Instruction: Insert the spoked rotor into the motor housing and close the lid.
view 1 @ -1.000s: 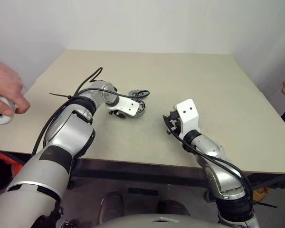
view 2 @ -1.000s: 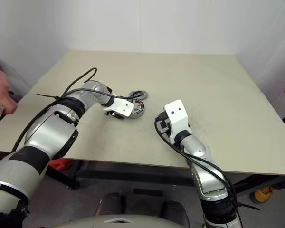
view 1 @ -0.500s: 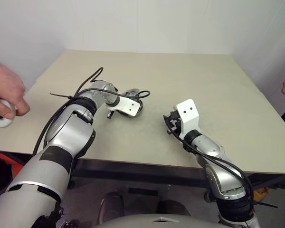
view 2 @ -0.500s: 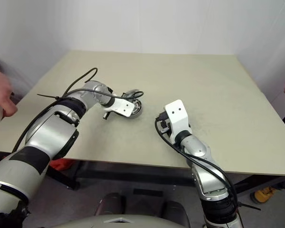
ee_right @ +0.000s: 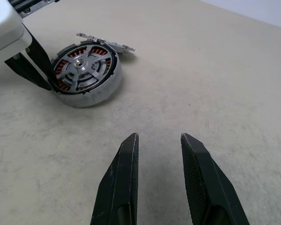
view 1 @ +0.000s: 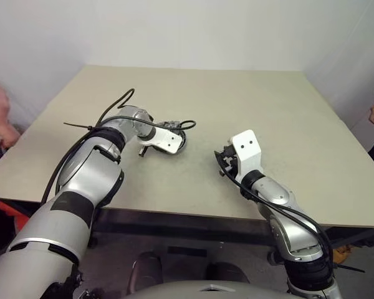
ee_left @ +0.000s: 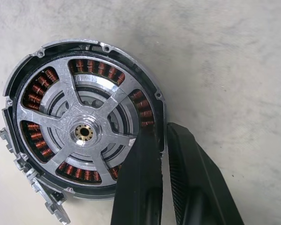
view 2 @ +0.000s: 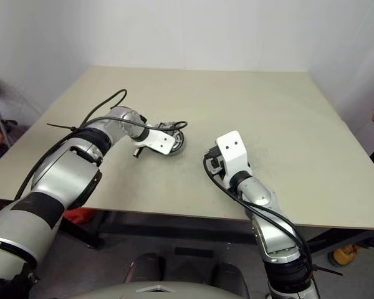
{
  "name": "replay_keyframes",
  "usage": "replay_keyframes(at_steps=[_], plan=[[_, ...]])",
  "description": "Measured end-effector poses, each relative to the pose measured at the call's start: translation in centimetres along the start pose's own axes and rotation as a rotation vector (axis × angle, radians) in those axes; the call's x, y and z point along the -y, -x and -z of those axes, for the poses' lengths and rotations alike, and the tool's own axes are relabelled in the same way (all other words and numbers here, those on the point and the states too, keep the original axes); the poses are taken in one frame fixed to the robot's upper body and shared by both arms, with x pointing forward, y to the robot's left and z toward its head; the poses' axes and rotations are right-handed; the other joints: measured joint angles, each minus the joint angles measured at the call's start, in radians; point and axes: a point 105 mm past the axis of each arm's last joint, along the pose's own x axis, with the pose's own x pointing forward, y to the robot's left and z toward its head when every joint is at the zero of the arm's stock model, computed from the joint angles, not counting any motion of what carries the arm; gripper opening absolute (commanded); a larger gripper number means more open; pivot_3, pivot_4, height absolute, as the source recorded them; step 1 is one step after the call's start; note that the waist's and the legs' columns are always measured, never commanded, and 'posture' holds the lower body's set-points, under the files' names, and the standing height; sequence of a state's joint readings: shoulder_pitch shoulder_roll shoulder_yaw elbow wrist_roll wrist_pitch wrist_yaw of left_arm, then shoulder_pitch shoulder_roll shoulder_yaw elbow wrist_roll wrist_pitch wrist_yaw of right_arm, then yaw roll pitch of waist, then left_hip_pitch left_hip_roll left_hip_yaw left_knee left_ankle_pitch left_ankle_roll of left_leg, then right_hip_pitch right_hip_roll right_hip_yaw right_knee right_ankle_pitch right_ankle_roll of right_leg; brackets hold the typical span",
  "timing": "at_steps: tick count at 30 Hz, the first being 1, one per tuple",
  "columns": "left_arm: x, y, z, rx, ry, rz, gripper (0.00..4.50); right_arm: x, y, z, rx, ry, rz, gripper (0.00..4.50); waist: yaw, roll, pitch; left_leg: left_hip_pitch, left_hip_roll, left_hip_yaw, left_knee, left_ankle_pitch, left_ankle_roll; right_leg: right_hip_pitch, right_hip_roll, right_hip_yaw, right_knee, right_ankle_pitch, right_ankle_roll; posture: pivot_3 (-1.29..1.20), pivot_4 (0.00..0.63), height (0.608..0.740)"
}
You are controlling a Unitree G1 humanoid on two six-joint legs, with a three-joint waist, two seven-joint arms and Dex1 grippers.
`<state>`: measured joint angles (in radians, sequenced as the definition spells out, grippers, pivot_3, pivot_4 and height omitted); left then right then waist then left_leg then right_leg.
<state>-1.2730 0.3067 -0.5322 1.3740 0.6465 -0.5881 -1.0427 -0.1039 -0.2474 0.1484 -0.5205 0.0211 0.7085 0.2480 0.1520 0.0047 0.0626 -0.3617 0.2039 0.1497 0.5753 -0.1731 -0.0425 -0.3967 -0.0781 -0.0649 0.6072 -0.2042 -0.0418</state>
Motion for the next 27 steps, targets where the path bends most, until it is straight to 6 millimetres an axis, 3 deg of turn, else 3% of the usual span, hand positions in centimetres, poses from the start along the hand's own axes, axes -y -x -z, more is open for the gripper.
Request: replay_keyframes(at_steps=[7, 15, 21, 27], plan=[[0.6, 0.7, 0.3, -0.04, -0.25, 0.032, 0.01, 0.0, -0.1, -0.2, 0.005, 0.009, -0.012, 1.5, 0.0, -0.001, 0.0, -0.002, 0.0, -0.001, 0.0, 0.0, 0.0, -0.002, 0.0, 0.0, 0.0, 0.001, -0.001, 0.0, 0.0, 0.74], [-0.9, 1.5, 1.0, -0.218, -0.836, -0.009, 0.01, -0.2, -0.6, -0.2, 0.003, 0.017, -0.034, 1.5, 0.002, -0.003, 0.002, -0.005, 0.0, -0.002, 0.001, 0.0, -0.001, -0.002, 0.0, 0.0, 0.0, -0.001, 0.006, 0.0, 0.0, 0.74], [-2.7, 1.3, -1.3, -0.177, -1.097, -0.117, 0.01, -0.6, -0.7, -0.3, 0.009, 0.021, -0.05, 1.5, 0.004, -0.004, 0.003, -0.008, -0.001, -0.002, 0.002, 0.0, -0.001, -0.003, 0.0, 0.0, 0.0, 0.001, 0.007, 0.0, 0.0, 0.74], [-2.1, 0.2, -3.1, -0.06, -1.249, -0.141, 0.01, -0.5, -0.3, 0.6, -0.015, 0.008, -0.036, 1.5, 0.002, -0.004, 0.003, -0.008, -0.001, -0.002, 0.003, 0.0, -0.001, -0.004, 0.0, 0.0, 0.0, 0.0, 0.008, 0.0, 0.0, 0.74]])
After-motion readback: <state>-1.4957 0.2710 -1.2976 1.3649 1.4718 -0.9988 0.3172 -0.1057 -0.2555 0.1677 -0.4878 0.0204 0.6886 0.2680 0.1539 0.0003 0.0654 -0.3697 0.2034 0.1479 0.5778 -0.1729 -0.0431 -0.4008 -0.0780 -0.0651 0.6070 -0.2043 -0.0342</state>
